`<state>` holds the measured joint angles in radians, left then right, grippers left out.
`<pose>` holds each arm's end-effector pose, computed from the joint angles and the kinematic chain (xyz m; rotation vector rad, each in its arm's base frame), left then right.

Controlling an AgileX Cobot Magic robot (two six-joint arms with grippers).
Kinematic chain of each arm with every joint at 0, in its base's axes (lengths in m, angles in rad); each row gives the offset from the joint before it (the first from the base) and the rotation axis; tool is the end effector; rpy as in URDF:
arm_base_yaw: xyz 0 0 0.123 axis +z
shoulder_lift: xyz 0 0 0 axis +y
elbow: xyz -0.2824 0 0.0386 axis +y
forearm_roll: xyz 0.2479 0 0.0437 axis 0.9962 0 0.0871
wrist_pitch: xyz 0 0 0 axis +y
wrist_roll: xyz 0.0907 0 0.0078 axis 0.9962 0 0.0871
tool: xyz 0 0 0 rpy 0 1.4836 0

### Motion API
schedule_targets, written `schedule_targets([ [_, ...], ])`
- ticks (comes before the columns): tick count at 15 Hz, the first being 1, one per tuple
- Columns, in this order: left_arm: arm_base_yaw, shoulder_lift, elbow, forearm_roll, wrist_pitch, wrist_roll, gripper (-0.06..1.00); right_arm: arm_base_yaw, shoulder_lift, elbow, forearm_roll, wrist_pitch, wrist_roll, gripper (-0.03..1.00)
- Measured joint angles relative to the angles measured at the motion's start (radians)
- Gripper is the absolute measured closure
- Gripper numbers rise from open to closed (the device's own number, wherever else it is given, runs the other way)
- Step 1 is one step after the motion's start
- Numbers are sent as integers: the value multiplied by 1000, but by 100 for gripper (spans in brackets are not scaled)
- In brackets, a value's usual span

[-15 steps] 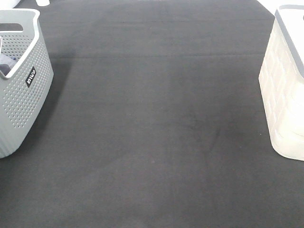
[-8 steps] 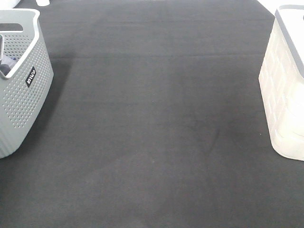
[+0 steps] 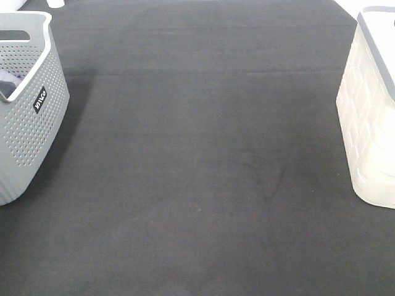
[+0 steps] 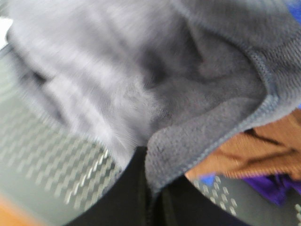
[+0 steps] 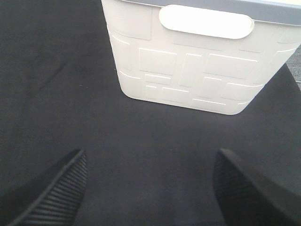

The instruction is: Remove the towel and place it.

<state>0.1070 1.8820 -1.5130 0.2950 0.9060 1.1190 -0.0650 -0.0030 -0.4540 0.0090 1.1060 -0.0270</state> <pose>0.4004 0.0640 0.2498 1.5842 2.4452 0.6445 -0.0023 0.0009 0.2608 0.0401 2.1325 -0.0432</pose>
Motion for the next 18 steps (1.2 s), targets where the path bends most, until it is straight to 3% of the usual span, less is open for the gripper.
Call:
schedule_targets([
  [3,0,-157,0,-19,20,-126,94,0,0,0,0,0,0,28],
  [5,0,-223,0,-25,24,-147,94,0,0,0,0,0,0,28],
  [9,0,-325,0,-54,23,-148,94,0,0,0,0,0,0,28],
  [13,0,-427,0,-170,11,-123,94,0,0,0,0,0,0,28],
  [18,0,-489,-33,-250,11,-113,94,0,0,0,0,0,0,28],
])
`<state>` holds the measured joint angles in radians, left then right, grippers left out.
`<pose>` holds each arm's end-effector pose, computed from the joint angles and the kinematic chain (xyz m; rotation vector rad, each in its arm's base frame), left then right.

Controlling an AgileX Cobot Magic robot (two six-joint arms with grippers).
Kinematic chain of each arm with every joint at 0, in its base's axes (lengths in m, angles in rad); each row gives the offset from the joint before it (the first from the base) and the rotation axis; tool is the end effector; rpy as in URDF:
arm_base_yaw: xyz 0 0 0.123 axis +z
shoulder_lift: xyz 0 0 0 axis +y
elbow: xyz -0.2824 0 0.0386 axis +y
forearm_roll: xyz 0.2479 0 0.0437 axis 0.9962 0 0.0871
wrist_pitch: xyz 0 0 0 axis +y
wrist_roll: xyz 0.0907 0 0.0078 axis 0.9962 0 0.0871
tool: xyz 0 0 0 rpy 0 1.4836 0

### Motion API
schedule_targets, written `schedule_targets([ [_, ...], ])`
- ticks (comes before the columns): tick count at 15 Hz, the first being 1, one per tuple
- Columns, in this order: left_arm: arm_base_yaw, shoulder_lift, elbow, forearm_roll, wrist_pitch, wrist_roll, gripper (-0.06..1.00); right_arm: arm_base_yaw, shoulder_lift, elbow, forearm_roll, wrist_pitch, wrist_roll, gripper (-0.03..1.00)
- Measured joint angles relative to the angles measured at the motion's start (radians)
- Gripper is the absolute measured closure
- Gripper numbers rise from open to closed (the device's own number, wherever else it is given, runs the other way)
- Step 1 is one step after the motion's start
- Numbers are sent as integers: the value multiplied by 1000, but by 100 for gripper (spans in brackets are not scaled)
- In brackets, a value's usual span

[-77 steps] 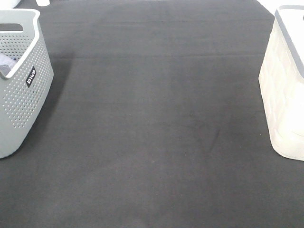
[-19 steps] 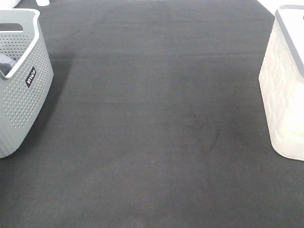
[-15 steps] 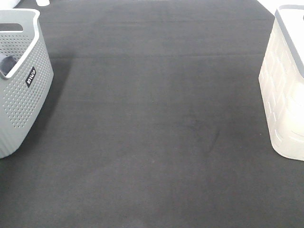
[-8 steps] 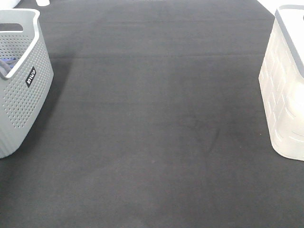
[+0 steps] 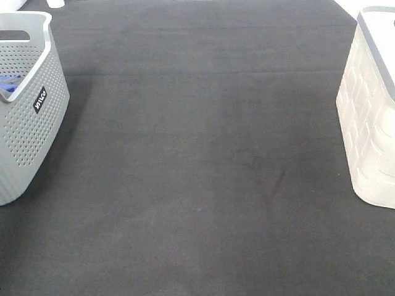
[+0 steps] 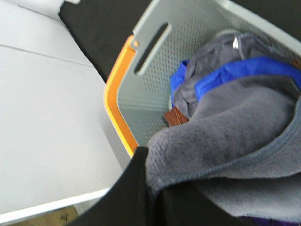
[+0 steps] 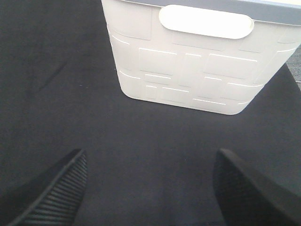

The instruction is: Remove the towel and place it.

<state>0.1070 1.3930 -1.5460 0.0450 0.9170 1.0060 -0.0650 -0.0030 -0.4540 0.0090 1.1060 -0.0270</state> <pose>0.2952 0.0350 0.4317 1.0228 2.0927 0.6381 -0.0023 0.0009 0.2608 0.0401 2.1325 -0.0432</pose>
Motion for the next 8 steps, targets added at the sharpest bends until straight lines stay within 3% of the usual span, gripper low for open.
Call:
schedule_targets([
  [2,0,-23,-42,-78,1,38,94,0,0,0,0,0,0,28],
  [3,-3,-35,-93,-175,2,117,94,0,0,0,0,0,0,28],
  [4,-3,-35,-93,-175,2,117,94,0,0,0,0,0,0,28],
  [5,-16,-36,-127,-226,2,155,94,0,0,0,0,0,0,28],
  [6,-62,-36,-183,-272,-4,206,94,0,0,0,0,0,0,28],
  [8,-124,-36,-226,-287,-48,224,94,0,0,0,0,0,-1,28],
])
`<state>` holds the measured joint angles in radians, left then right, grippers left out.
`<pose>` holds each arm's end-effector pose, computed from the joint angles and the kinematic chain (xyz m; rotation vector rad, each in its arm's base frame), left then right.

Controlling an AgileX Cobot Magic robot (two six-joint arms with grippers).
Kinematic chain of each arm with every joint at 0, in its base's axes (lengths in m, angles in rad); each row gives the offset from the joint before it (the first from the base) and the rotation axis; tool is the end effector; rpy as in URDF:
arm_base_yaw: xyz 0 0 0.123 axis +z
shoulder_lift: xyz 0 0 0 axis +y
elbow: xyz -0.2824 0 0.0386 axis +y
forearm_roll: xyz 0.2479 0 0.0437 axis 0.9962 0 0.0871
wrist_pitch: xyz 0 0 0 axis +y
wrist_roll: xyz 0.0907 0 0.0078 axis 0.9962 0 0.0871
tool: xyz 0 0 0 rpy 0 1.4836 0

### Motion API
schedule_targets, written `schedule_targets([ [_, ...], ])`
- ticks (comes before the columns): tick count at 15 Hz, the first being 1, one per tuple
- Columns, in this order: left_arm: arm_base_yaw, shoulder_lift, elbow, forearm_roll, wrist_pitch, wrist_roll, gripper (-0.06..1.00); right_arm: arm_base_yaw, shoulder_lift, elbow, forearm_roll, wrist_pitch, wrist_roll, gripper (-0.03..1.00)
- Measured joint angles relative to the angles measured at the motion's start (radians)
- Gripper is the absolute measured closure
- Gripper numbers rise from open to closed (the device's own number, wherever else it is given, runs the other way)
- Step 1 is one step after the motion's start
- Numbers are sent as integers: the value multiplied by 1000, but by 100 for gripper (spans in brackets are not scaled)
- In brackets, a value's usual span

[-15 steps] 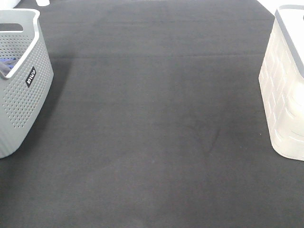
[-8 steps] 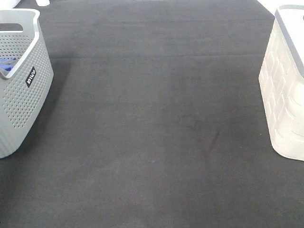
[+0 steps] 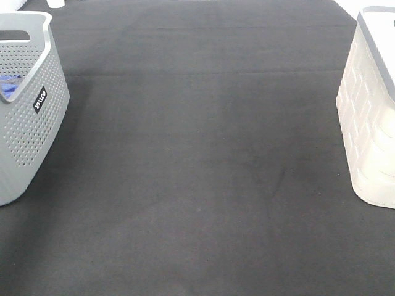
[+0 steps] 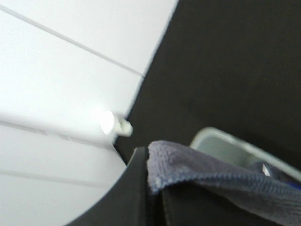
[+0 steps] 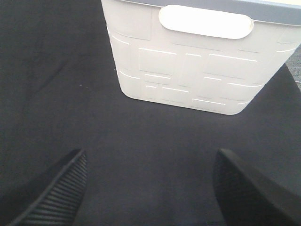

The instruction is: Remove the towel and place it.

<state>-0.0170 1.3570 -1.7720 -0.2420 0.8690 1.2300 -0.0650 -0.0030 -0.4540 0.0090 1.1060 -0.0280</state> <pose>0.2707 -0.0213 0.5161 1.1170 1.6022 0.5293 -0.0023 0.0009 0.2608 0.0390 2.1325 -0.0438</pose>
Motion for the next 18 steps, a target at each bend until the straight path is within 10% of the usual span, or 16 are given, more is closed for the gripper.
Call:
schedule_targets([
  [6,-277,79,-44,-11,-101,4,94,0,104,-23,244,-147,-165,28],
  [18,-522,268,-44,-10,-182,4,94,0,750,-25,1305,-215,-1229,28],
])
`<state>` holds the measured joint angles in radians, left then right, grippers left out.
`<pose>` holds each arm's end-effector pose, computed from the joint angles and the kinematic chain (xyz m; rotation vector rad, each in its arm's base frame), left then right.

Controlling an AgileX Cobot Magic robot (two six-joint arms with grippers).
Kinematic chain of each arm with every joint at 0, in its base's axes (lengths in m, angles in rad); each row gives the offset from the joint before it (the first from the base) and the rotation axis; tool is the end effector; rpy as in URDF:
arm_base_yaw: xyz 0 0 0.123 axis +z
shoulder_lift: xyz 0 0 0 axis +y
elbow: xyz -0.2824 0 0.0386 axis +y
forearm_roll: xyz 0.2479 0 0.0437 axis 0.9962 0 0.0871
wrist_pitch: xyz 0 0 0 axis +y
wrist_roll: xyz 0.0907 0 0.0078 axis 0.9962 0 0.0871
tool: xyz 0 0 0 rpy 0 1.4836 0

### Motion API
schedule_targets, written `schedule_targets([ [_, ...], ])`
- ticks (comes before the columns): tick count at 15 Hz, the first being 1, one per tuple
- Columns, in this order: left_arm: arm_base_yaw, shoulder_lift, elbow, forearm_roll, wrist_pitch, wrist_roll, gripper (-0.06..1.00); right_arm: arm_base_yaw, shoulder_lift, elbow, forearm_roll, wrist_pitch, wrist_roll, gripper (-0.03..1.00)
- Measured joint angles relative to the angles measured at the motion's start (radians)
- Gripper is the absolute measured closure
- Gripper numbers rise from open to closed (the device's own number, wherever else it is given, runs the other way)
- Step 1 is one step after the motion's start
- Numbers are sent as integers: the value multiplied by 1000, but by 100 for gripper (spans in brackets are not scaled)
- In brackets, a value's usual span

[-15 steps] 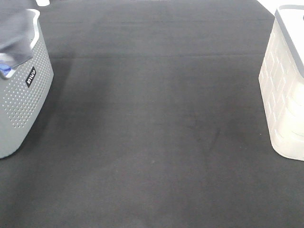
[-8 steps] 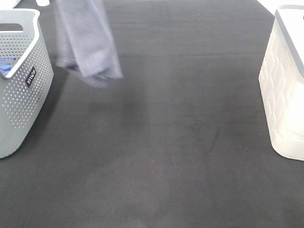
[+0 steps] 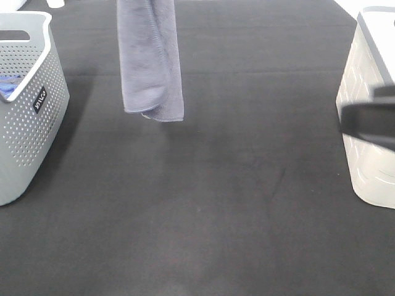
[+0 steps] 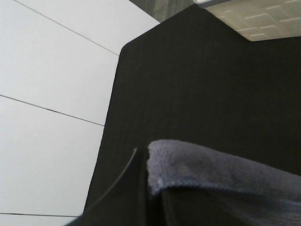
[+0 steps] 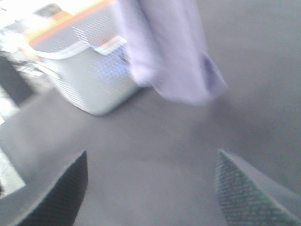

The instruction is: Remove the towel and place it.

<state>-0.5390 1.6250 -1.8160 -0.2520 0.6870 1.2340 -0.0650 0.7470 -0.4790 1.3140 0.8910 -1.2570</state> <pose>0.3118 -0.2033 0.4583 1.4632 1.3080 0.1718 0.1268 0.0604 0.2917 -0.5329 1.8856 0.7710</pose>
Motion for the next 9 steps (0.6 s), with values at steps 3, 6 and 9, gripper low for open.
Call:
schedule_targets([
  [3,-44,20,0,0,-9,0,94,0,187,0,163,15,-274,28],
  [6,-90,28,0,0,-55,0,94,0,344,-19,261,76,-391,28],
  [9,-143,57,0,0,-123,0,94,0,463,-68,303,114,-422,28],
])
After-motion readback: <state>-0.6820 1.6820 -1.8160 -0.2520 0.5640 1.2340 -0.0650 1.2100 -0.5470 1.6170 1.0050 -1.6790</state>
